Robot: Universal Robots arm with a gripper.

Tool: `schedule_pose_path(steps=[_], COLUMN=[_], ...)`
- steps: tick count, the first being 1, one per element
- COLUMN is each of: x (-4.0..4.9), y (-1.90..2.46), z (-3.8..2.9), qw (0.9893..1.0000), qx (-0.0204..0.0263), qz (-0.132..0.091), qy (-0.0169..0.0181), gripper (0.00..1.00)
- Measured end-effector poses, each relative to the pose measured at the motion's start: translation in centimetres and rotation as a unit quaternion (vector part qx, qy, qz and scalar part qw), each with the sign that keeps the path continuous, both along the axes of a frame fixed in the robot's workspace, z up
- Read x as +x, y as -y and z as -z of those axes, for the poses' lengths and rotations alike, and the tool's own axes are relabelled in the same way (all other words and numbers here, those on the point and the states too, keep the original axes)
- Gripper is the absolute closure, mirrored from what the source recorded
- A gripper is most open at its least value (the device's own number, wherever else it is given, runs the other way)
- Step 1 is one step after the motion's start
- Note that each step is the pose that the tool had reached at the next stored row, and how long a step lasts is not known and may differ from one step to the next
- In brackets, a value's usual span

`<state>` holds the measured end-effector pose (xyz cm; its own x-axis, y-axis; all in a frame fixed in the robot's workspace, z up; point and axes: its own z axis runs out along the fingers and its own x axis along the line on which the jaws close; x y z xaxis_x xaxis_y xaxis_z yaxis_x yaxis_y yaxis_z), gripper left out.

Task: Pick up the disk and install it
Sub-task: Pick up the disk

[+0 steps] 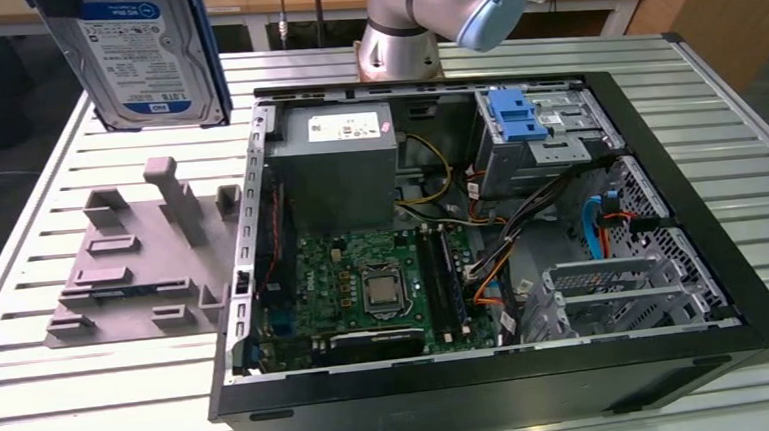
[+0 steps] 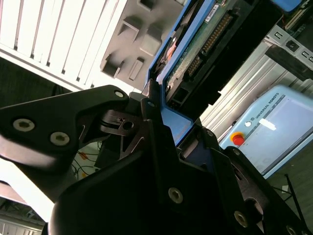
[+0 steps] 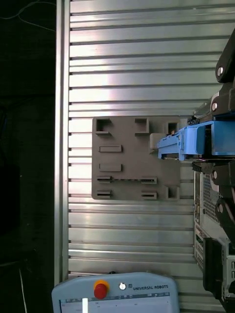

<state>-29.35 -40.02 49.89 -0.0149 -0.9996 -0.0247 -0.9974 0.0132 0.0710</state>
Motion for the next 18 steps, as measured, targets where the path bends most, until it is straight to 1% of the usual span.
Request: schedule_pose_path(steps=[14,18], x=[0.29,0.52], y=[0.0,0.0], z=[0.0,0.0], qw=[1.0,1.0], qx=[0.0,0.0], qz=[0.0,0.0], qy=[0.0,0.0], gripper=[0.64,0.64])
